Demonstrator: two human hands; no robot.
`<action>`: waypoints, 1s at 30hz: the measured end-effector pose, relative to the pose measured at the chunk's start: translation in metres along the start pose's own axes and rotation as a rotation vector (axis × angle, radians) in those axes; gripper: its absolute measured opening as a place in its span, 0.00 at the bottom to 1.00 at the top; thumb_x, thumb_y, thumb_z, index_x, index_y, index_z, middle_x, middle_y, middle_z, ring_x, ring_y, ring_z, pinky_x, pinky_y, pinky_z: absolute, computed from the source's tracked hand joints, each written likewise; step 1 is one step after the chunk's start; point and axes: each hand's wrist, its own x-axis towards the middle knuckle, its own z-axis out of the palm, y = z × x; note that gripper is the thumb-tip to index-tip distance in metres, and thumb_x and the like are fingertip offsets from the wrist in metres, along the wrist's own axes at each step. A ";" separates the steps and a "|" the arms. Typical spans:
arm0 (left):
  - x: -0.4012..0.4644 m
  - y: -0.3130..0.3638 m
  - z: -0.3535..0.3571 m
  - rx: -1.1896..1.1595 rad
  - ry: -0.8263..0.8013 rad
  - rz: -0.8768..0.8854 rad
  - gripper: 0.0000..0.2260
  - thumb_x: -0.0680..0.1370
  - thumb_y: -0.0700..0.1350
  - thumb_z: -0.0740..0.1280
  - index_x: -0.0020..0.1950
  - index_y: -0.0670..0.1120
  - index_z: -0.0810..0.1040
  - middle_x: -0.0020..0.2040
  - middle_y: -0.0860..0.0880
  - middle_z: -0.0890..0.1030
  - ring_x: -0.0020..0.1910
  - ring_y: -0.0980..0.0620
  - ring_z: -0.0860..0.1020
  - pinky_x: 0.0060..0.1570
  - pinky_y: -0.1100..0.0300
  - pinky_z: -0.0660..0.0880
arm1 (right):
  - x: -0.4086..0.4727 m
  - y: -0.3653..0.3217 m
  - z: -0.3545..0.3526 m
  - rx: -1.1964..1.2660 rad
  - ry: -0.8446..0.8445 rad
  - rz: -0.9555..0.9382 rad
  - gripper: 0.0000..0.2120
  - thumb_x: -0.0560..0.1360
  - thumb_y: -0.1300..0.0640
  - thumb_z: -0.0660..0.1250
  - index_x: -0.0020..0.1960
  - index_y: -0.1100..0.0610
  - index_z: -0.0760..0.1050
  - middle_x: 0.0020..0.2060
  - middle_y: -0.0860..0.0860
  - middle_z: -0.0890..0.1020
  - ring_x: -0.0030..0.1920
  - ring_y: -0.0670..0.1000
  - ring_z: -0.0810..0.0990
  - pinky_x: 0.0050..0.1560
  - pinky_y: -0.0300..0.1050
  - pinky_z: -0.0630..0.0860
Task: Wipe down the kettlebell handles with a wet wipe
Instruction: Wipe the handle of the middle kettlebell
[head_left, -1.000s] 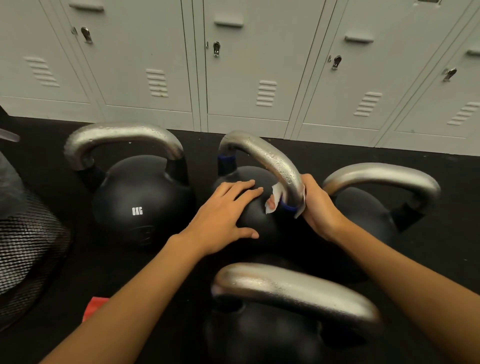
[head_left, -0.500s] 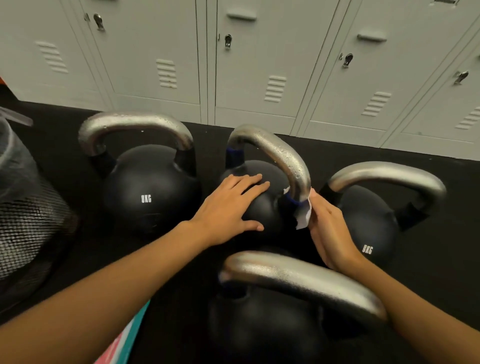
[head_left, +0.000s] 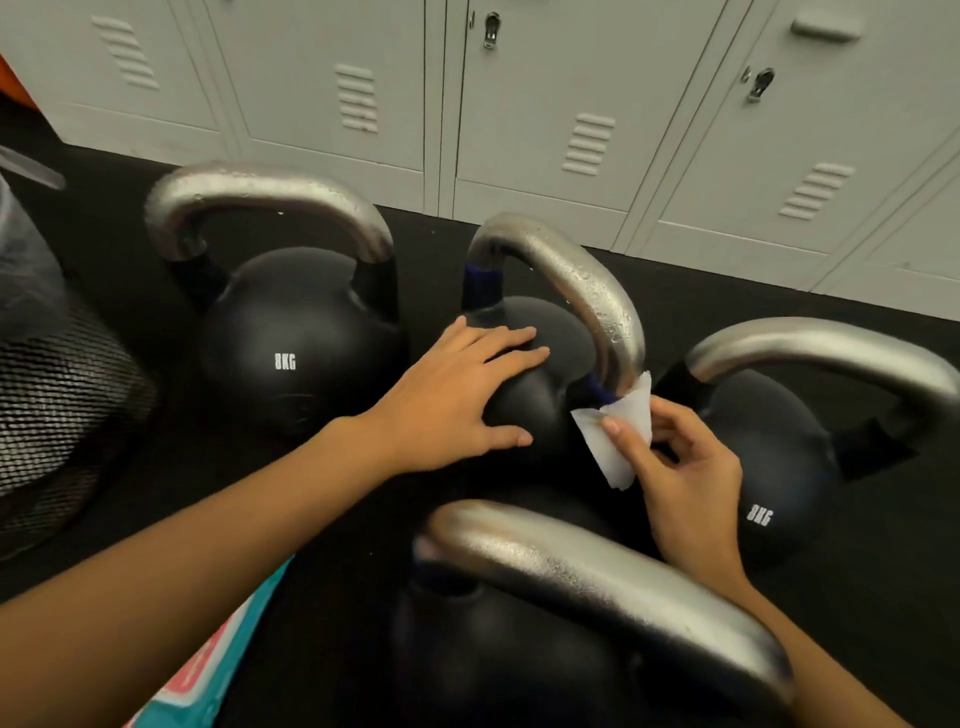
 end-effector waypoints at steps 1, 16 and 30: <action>0.000 0.002 -0.002 -0.041 0.027 -0.019 0.33 0.72 0.62 0.69 0.74 0.52 0.68 0.75 0.53 0.64 0.74 0.54 0.59 0.73 0.57 0.39 | 0.000 -0.002 0.003 0.019 0.018 0.008 0.10 0.71 0.61 0.75 0.51 0.53 0.80 0.44 0.47 0.85 0.47 0.46 0.84 0.47 0.36 0.78; 0.011 0.039 0.004 -0.172 0.131 -0.045 0.05 0.74 0.52 0.71 0.45 0.52 0.82 0.44 0.55 0.73 0.47 0.56 0.67 0.49 0.57 0.62 | -0.005 -0.018 0.007 0.184 -0.173 0.130 0.05 0.68 0.56 0.74 0.44 0.53 0.81 0.41 0.52 0.85 0.45 0.48 0.84 0.48 0.40 0.79; 0.016 0.024 0.018 0.001 0.296 0.080 0.07 0.75 0.49 0.66 0.48 0.46 0.79 0.42 0.51 0.79 0.44 0.52 0.71 0.45 0.59 0.65 | -0.006 -0.014 0.015 -0.028 -0.043 0.216 0.07 0.72 0.57 0.76 0.38 0.58 0.81 0.31 0.53 0.83 0.30 0.49 0.82 0.33 0.42 0.79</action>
